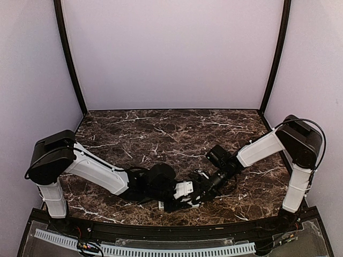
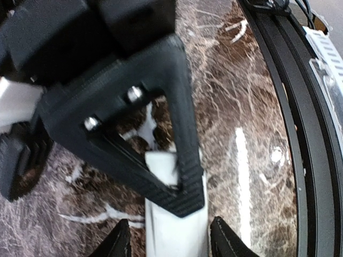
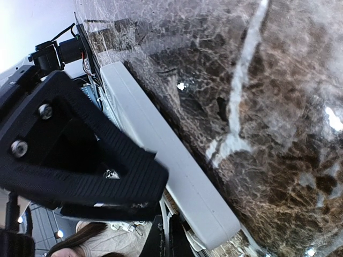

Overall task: Load the batteries into the remote control
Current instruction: Hold the remote control without the battery cover at the center of the board.

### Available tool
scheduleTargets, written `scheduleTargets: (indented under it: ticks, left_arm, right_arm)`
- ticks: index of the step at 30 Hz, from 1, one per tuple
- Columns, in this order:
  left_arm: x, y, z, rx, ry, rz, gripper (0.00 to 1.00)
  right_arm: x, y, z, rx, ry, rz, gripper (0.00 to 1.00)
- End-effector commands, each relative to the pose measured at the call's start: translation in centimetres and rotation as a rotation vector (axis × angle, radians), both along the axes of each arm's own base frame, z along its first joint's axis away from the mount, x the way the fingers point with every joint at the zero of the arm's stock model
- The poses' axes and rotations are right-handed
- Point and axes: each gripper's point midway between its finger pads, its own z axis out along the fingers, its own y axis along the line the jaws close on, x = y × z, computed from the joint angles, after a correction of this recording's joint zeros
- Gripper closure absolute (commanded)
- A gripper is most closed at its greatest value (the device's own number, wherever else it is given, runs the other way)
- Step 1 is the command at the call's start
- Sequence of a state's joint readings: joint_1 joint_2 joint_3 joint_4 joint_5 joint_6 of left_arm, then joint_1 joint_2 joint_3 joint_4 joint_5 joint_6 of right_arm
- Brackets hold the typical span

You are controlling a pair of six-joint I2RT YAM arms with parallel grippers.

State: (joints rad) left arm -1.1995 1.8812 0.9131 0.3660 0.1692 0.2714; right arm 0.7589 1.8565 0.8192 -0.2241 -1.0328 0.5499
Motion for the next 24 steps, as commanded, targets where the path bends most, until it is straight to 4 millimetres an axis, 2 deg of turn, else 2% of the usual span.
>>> scheduleTargets:
  ticks: [1, 3, 10, 18, 24]
  left_arm:
    - [-1.7, 2.5, -2.1, 0.069, 0.047, -0.052, 0.49]
    - [-1.8, 2.7, -1.9, 0.054, 0.043, -0.051, 0.48]
    - [0.4, 2.0, -2.2, 0.084, -0.023, 0.025, 0.50]
    - [0.7, 0.7, -1.4, 0.061, -0.033, 0.016, 0.63]
    - [0.5, 0.1, -0.8, 0.036, -0.033, -0.010, 0.64]
  right_arm:
    - [-0.3, -2.8, -4.5, -0.220, -0.002, -0.038, 1.00]
    - [-0.3, -2.8, -4.5, -0.221, -0.005, -0.039, 1.00]
    - [-0.1, -2.6, -4.4, -0.218, -0.011, -0.040, 1.00]
    - [-0.1, -2.6, -4.3, -0.217, -0.013, -0.044, 1.00]
    - [-0.1, -2.7, -4.4, -0.215, -0.012, -0.045, 1.00]
